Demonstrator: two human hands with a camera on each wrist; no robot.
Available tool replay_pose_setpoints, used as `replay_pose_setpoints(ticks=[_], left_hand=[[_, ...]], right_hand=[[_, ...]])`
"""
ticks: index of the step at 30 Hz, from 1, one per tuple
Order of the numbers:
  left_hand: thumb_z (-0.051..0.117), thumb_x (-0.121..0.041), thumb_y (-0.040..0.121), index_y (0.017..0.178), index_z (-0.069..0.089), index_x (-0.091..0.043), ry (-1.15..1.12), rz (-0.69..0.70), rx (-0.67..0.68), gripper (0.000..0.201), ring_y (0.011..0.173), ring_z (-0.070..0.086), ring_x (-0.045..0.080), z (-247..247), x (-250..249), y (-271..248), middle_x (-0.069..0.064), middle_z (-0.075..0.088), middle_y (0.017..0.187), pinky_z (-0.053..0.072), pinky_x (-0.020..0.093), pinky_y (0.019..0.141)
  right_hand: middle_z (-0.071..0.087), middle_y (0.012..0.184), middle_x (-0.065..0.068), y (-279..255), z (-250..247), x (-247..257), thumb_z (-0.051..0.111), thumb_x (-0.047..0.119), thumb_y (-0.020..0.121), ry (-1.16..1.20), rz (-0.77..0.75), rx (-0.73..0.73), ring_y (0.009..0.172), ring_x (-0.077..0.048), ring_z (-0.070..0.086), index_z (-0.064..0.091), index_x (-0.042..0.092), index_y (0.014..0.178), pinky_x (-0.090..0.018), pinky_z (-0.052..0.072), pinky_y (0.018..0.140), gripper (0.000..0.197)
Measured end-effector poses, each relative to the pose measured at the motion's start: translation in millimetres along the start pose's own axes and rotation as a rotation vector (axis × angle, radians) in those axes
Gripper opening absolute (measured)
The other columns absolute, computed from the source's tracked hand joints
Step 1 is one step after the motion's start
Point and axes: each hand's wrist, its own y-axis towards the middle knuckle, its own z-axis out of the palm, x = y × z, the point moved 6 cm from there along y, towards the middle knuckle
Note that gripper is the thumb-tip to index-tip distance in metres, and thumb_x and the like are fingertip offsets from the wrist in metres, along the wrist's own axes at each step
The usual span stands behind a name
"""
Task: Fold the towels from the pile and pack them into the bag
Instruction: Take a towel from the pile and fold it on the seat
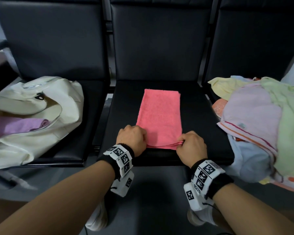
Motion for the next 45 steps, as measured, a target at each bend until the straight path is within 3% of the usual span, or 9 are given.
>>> replay_pose_setpoints(ticks=[5, 10, 13, 22, 28, 34, 38, 42, 45], left_hand=[[0.064, -0.019, 0.077, 0.081, 0.066, -0.026, -0.050, -0.031, 0.069, 0.009, 0.099, 0.058, 0.022, 4.8, 4.8, 0.1, -0.006, 0.062, 0.097, 0.051, 0.042, 0.090], [0.071, -0.024, 0.075, 0.096, 0.061, -0.032, -0.004, -0.004, 0.110, 0.024, 0.109, 0.046, 0.020, 8.2, 6.0, 2.1, -0.008, 0.049, 0.116, 0.048, 0.039, 0.096], [0.072, -0.026, 0.078, 0.111, 0.060, -0.033, 0.031, 0.028, 0.113, 0.036, 0.110, 0.053, 0.021, 6.8, 5.7, 4.1, -0.008, 0.053, 0.121, 0.050, 0.036, 0.090], [0.060, -0.012, 0.084, 0.109, 0.065, -0.027, 0.151, 0.060, 0.110, 0.029, 0.102, 0.065, 0.029, 4.2, -5.0, -2.8, 0.001, 0.066, 0.115, 0.057, 0.041, 0.086], [0.067, -0.013, 0.082, 0.124, 0.049, -0.026, 0.300, 0.178, 0.154, 0.047, 0.111, 0.054, 0.023, 12.8, -4.2, -16.0, -0.002, 0.057, 0.119, 0.045, 0.037, 0.094], [0.058, -0.013, 0.086, 0.113, 0.060, -0.028, 0.238, 0.150, 0.078, 0.031, 0.109, 0.062, 0.023, 4.4, -3.6, -20.6, -0.003, 0.064, 0.116, 0.047, 0.037, 0.093], [0.056, -0.017, 0.088, 0.102, 0.065, -0.028, 0.069, 0.049, 0.050, 0.020, 0.104, 0.064, 0.030, -1.1, 6.4, -23.0, 0.001, 0.065, 0.113, 0.048, 0.036, 0.080], [0.058, -0.026, 0.093, 0.092, 0.061, -0.030, -0.077, -0.008, -0.003, 0.005, 0.101, 0.063, 0.031, -4.7, 16.9, -23.0, 0.001, 0.067, 0.108, 0.046, 0.036, 0.079], [0.058, -0.029, 0.095, 0.083, 0.055, -0.033, -0.186, -0.042, -0.029, 0.014, 0.089, 0.067, 0.028, -7.1, 18.2, -20.6, -0.001, 0.069, 0.093, 0.052, 0.038, 0.079]], right_hand=[[0.058, 0.110, -0.001, -1.5, -1.1, 2.3, 0.063, 0.006, 0.080, -0.037, -0.008, 0.035, 0.091, -0.024, 0.061, 0.075, 0.012, 0.089, -0.027, 0.044, 0.074, 0.016], [0.051, 0.113, 0.001, -5.9, 5.0, 6.7, 0.065, 0.010, 0.080, -0.118, -0.088, 0.105, 0.088, -0.023, 0.061, 0.068, 0.006, 0.093, -0.030, 0.049, 0.070, 0.014], [0.052, 0.114, 0.002, -4.9, 5.9, 8.2, 0.065, 0.012, 0.080, -0.170, -0.150, 0.150, 0.091, -0.022, 0.060, 0.067, 0.006, 0.096, -0.031, 0.050, 0.073, 0.018], [0.052, 0.119, 0.006, -15.2, 10.8, 9.7, 0.073, 0.025, 0.082, -0.358, -0.285, 0.190, 0.104, -0.019, 0.052, 0.057, 0.017, 0.117, -0.032, 0.050, 0.084, 0.039], [0.056, 0.114, 0.003, -23.1, 11.3, 11.7, 0.072, 0.014, 0.084, -0.377, -0.339, 0.139, 0.097, -0.022, 0.058, 0.054, 0.019, 0.116, -0.033, 0.047, 0.077, 0.037], [0.060, 0.113, 0.003, -17.5, 10.5, 9.4, 0.073, 0.014, 0.084, -0.305, -0.351, 0.180, 0.101, -0.023, 0.060, 0.060, 0.023, 0.119, -0.035, 0.050, 0.081, 0.039], [0.055, 0.103, -0.003, -4.5, 1.5, -4.7, 0.067, 0.012, 0.090, -0.165, -0.282, 0.177, 0.097, -0.028, 0.061, 0.069, 0.017, 0.108, -0.037, 0.050, 0.082, 0.019], [0.045, 0.099, -0.004, 0.2, -5.0, -15.5, 0.056, 0.015, 0.098, -0.088, -0.188, 0.097, 0.095, -0.033, 0.058, 0.065, 0.008, 0.106, -0.034, 0.041, 0.076, 0.014], [0.051, 0.099, -0.009, 2.4, -6.2, -11.5, 0.054, 0.017, 0.099, -0.013, -0.130, 0.070, 0.093, -0.035, 0.058, 0.060, 0.007, 0.100, -0.040, 0.045, 0.079, 0.012]])
